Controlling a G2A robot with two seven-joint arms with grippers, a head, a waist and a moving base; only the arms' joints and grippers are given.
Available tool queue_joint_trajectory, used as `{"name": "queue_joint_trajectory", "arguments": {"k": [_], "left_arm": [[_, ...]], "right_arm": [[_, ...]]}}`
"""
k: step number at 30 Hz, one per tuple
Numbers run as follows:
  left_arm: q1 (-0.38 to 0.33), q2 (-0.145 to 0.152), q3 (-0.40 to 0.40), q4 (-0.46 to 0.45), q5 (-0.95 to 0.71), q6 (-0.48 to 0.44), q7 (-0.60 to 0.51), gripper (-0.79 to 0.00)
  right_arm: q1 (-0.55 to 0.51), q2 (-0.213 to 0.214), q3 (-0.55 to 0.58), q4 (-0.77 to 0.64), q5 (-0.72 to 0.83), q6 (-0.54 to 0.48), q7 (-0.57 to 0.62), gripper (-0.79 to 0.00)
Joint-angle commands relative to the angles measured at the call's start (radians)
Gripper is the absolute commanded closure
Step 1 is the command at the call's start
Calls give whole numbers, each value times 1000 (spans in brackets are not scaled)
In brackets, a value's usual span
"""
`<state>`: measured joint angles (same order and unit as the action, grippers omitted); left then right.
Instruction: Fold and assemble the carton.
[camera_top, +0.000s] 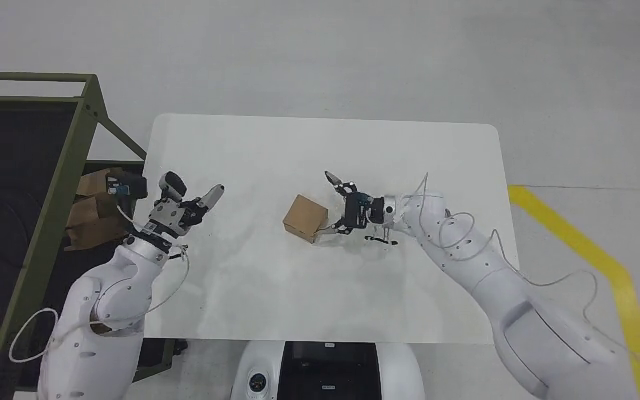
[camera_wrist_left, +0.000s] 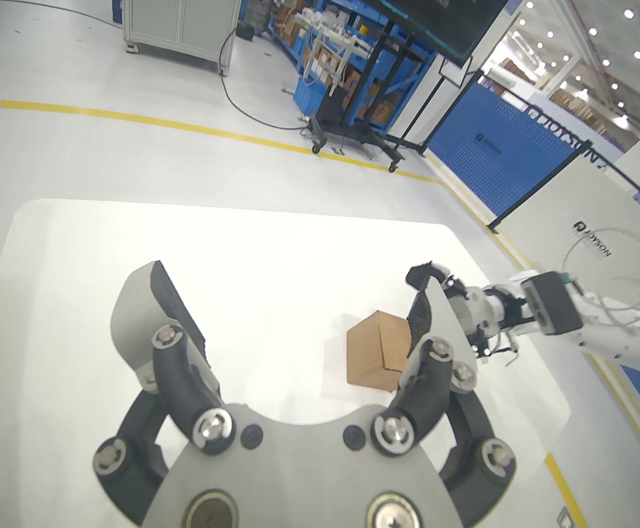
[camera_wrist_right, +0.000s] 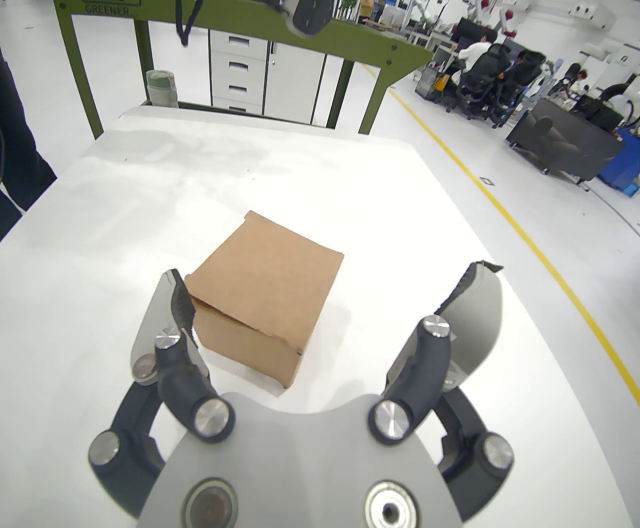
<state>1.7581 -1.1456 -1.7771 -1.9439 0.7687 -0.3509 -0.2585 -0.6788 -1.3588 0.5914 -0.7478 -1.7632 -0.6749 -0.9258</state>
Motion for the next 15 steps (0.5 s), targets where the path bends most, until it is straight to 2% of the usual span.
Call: {"name": "queue_joint_trajectory", "arguments": {"k": [1, 8, 15], "left_arm": [[-19, 1, 28, 31, 64, 2, -1, -785], [-86, 0, 137, 143, 214, -6, -21, -785], [-150, -3, 226, 217, 272, -20, -45, -785]], "right_arm": [[-16, 18, 25, -31, -1, 13, -26, -785], [-116, 97, 150, -197, 5, 50, -95, -785], [-245, 162, 277, -404, 14, 51, -88, -785]]}}
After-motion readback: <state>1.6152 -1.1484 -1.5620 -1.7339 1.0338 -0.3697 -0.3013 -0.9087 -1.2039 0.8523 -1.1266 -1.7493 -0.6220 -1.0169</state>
